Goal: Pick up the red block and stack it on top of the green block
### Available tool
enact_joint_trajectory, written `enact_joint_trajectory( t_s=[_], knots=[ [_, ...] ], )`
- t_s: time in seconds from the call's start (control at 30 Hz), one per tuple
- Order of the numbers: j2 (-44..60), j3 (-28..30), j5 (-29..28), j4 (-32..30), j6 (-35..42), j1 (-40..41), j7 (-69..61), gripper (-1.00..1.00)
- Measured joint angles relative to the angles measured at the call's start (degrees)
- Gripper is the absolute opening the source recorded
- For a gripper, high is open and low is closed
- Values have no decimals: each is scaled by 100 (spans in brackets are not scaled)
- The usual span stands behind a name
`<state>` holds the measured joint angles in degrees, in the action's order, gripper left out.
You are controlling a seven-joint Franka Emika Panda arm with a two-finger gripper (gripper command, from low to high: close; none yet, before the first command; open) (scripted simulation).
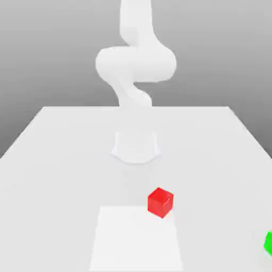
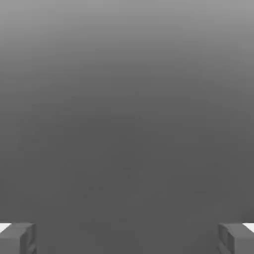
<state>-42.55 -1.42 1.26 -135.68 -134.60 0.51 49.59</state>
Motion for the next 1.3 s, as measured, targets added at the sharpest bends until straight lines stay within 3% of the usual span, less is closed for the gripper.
enact_joint_trajectory(
  t_s=[0.53,0.67,0.8,0.83,1.07,1.2,1.3],
  knots=[
    [2816,-1457,692,-3082,-2326,283,3374,0],
    [4160,-1497,-121,-3333,-3388,457,4477,0],
    [5045,-444,-1128,-3227,-4115,-361,5232,0],
    [5183,-258,-1234,-3206,-4233,-523,5309,-100],
    [5185,-229,-1246,-3208,-4249,-553,5320,-100],
    [4479,-707,-416,-3321,-3660,-341,4730,-100],
    [3859,-686,57,-3409,-3132,-474,4399,-100]
  ],
)
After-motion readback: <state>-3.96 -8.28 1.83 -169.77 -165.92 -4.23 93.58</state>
